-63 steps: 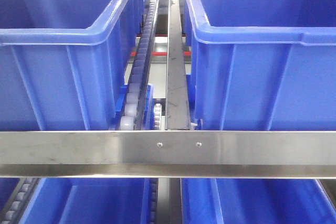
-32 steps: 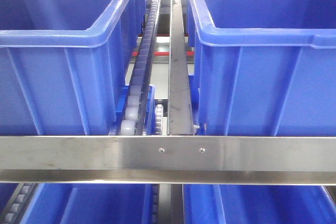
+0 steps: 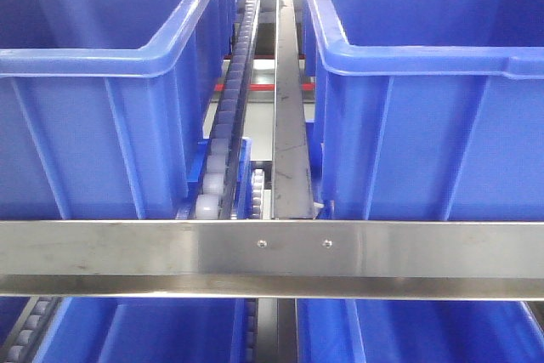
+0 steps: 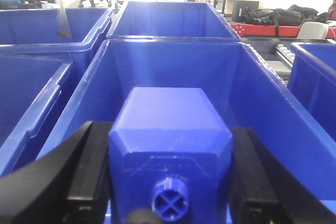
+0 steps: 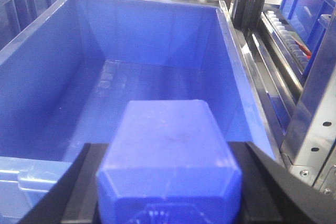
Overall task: Pick and sort blue part to right shelf
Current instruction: 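Lower both bottles into the blue bins and open both grippers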
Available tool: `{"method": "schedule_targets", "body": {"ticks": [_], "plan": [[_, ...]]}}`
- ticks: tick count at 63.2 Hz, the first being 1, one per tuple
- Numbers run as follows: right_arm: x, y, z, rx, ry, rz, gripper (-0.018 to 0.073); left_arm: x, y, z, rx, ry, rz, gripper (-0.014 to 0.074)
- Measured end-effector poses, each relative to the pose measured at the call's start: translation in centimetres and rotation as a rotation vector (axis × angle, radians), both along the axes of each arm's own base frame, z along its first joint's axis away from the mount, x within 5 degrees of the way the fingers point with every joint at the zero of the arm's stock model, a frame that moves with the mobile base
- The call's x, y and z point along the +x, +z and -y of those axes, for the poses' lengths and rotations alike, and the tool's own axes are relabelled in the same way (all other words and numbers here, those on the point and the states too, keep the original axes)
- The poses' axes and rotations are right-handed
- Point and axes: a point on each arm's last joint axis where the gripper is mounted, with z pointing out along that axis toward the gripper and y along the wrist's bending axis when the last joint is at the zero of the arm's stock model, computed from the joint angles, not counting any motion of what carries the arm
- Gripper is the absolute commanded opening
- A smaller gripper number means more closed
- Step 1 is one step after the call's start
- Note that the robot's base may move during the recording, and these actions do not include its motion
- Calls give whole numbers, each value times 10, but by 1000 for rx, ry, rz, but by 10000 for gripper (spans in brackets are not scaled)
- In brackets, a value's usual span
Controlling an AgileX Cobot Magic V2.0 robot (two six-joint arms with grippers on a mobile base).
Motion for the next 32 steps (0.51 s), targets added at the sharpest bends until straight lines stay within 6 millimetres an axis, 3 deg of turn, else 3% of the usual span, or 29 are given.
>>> {"method": "schedule_targets", "body": {"ticks": [20, 32], "plan": [[2, 9, -1, 0, 12, 31, 393, 3, 3, 2, 1, -14, -7, 384], [26, 19, -6, -1, 50, -14, 393, 28, 16, 18, 10, -139, -68, 384]]}}
